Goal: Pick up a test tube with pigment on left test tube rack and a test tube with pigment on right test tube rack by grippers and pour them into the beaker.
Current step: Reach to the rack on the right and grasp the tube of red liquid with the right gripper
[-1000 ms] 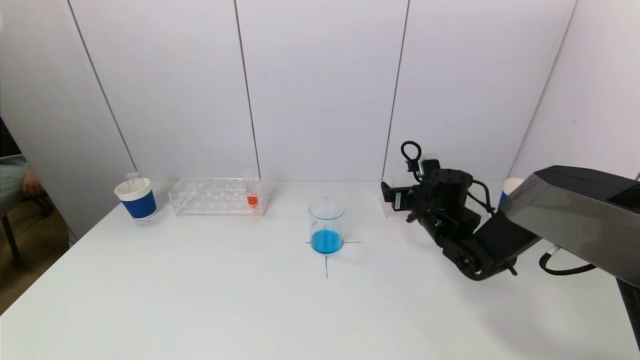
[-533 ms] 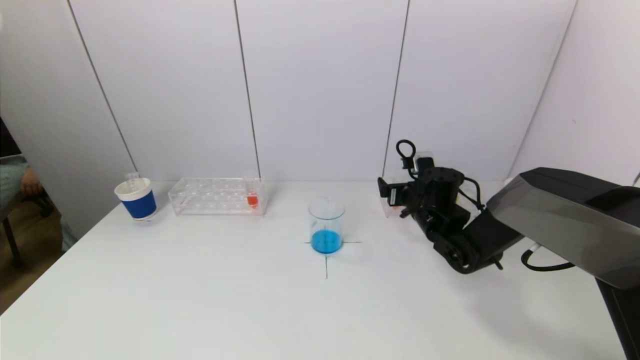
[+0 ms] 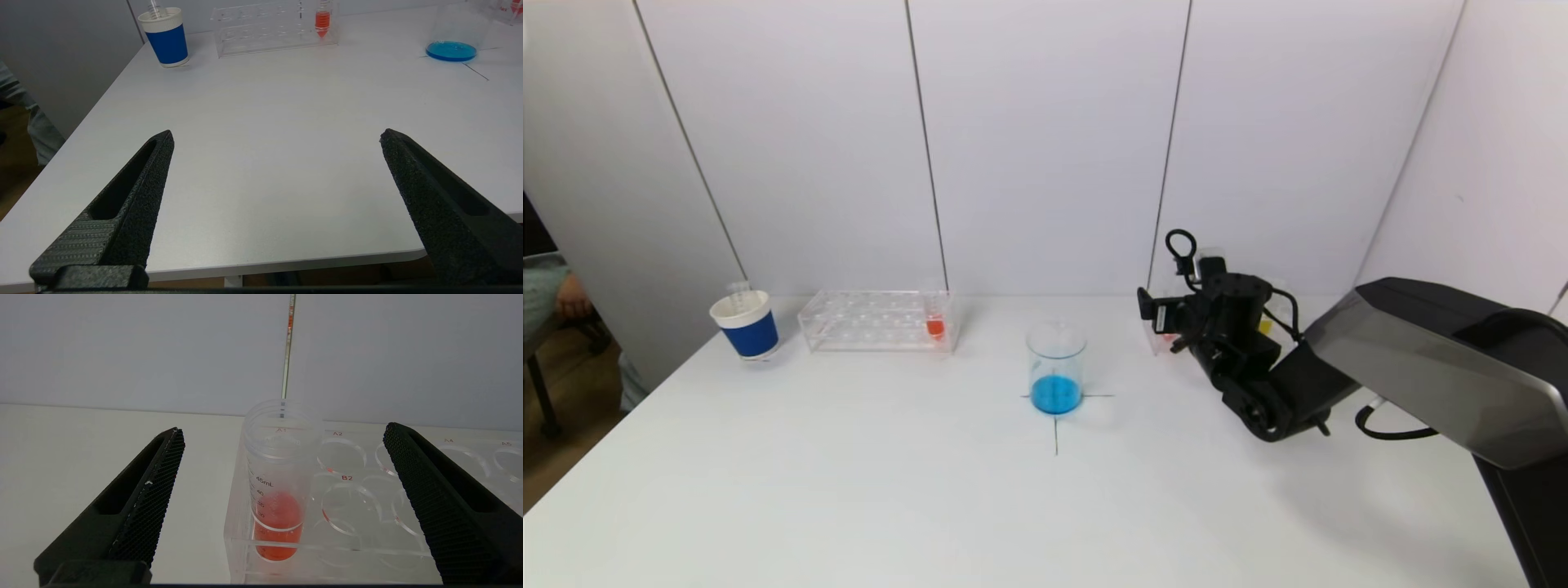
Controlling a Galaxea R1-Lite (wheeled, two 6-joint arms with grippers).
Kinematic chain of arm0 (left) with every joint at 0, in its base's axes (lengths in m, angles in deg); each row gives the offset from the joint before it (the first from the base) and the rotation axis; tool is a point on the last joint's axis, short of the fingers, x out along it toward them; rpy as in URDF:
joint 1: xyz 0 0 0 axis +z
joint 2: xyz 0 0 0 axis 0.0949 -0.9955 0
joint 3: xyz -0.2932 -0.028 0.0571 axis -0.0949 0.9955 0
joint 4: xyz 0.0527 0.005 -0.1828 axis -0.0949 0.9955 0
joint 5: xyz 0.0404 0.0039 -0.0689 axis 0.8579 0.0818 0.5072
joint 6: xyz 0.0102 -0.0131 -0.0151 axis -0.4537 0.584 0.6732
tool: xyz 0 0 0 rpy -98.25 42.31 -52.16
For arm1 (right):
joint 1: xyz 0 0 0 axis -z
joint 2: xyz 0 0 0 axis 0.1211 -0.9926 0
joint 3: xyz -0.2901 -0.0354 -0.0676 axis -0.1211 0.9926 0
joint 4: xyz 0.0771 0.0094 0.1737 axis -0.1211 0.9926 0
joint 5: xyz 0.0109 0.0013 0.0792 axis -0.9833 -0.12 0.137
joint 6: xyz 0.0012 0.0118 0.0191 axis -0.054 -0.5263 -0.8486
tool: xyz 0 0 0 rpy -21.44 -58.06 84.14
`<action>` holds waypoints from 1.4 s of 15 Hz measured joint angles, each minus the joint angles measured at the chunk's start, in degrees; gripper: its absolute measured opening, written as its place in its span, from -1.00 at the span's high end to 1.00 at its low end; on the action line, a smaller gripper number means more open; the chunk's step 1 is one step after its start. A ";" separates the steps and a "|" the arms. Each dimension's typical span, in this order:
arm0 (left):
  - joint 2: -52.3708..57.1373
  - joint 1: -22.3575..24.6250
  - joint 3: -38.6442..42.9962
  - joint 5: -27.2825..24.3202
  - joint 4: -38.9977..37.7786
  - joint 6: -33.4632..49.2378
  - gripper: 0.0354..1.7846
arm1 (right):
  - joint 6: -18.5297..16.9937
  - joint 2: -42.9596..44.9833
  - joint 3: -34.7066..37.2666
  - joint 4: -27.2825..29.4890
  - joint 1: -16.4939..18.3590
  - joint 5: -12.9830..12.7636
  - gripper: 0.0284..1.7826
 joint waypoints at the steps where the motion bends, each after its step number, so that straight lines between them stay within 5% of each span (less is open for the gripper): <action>1: 0.00 0.00 0.00 0.00 0.00 0.00 -0.98 | 0.05 -0.28 -0.28 0.00 0.02 -0.16 -0.99; 16: 0.00 0.00 0.00 0.01 -0.02 -0.02 -0.98 | 0.41 -2.12 -2.86 0.27 0.17 -0.21 -0.98; 21: 0.00 0.00 0.00 0.00 0.00 -0.02 -0.98 | 0.44 -2.40 -3.25 0.41 0.20 -0.18 -0.54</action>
